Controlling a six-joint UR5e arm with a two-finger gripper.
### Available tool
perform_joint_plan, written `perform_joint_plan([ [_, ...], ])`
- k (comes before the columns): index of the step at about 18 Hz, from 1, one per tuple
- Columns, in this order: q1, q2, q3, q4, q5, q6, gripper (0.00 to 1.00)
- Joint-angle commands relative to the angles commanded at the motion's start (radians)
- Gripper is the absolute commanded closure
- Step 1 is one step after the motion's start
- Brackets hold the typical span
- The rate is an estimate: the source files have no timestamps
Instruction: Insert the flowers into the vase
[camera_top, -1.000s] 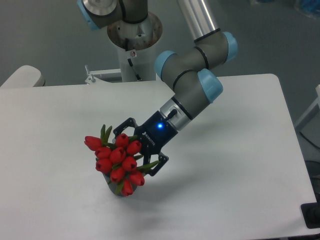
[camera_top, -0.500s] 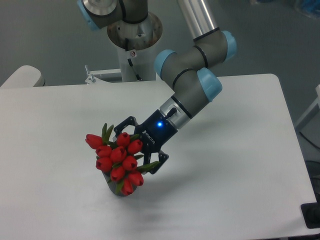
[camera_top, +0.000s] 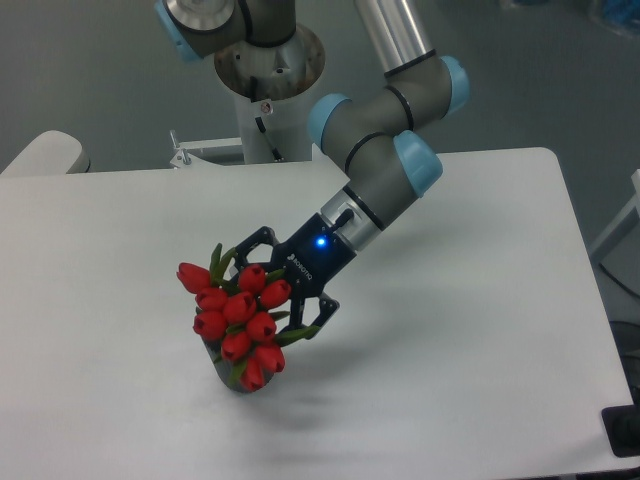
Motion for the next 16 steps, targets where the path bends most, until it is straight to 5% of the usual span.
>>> perform_joint_plan([
  [9,0.116,0.071,-0.022,-0.003,0.009,0.066,0.0],
  [16,0.161,0.089,0.104,-0.006,0.225,0.124,0.0],
])
